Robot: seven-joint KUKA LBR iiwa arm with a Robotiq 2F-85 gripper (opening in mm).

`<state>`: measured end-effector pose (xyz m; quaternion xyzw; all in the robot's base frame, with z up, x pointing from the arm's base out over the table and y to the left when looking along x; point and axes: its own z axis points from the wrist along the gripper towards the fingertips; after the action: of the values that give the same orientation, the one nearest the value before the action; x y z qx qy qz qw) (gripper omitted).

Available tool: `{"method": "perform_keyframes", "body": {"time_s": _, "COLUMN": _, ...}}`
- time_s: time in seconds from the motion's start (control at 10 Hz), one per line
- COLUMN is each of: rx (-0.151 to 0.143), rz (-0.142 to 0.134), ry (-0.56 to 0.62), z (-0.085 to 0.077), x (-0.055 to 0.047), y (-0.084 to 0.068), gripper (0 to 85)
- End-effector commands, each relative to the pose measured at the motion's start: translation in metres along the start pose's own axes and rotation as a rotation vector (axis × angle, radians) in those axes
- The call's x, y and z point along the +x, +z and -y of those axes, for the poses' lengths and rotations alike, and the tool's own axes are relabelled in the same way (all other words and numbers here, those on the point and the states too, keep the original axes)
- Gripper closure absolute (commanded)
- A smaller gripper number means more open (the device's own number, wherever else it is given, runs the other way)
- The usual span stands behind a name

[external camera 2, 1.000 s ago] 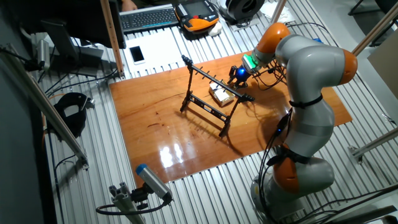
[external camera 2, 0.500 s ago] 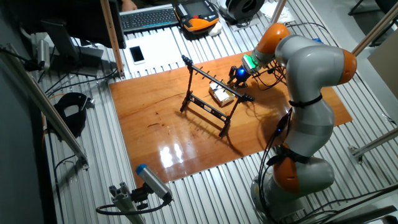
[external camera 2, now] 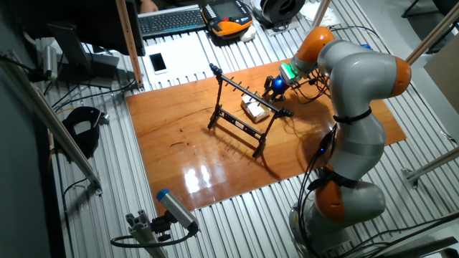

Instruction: Place the brush on the pen rack

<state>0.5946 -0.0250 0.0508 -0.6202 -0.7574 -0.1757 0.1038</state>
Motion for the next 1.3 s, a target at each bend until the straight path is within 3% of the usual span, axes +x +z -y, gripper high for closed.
{"method": "perform_keyframes", "body": {"time_s": 0.0, "rx": 0.000, "rz": -0.003, "ry": 0.000, "z": 0.0000, "x": 0.0000, "y": 0.0001, "gripper": 51.0}}
{"method": "perform_keyframes", "body": {"time_s": 0.4, "rx": 0.000, "rz": -0.009, "ry": -0.014, "z": 0.0002, "x": -0.0006, "y": 0.0007, "gripper": 51.0}}
{"method": "perform_keyframes", "body": {"time_s": 0.5, "rx": -0.002, "rz": -0.011, "ry": -0.018, "z": 0.0003, "x": -0.0007, "y": 0.0008, "gripper": 68.0}}
{"method": "perform_keyframes", "body": {"time_s": 0.6, "rx": -0.003, "rz": -0.014, "ry": -0.024, "z": 0.0004, "x": -0.0009, "y": 0.0008, "gripper": 68.0}}
{"method": "perform_keyframes", "body": {"time_s": 0.7, "rx": -0.005, "rz": -0.018, "ry": -0.030, "z": 0.0007, "x": -0.0012, "y": 0.0008, "gripper": 85.0}}
{"method": "perform_keyframes", "body": {"time_s": 1.0, "rx": -0.008, "rz": -0.020, "ry": -0.028, "z": 0.0005, "x": 0.0000, "y": -0.0005, "gripper": 85.0}}
{"method": "perform_keyframes", "body": {"time_s": 1.2, "rx": -0.008, "rz": -0.044, "ry": -0.018, "z": 0.0018, "x": 0.0022, "y": -0.0053, "gripper": 85.0}}
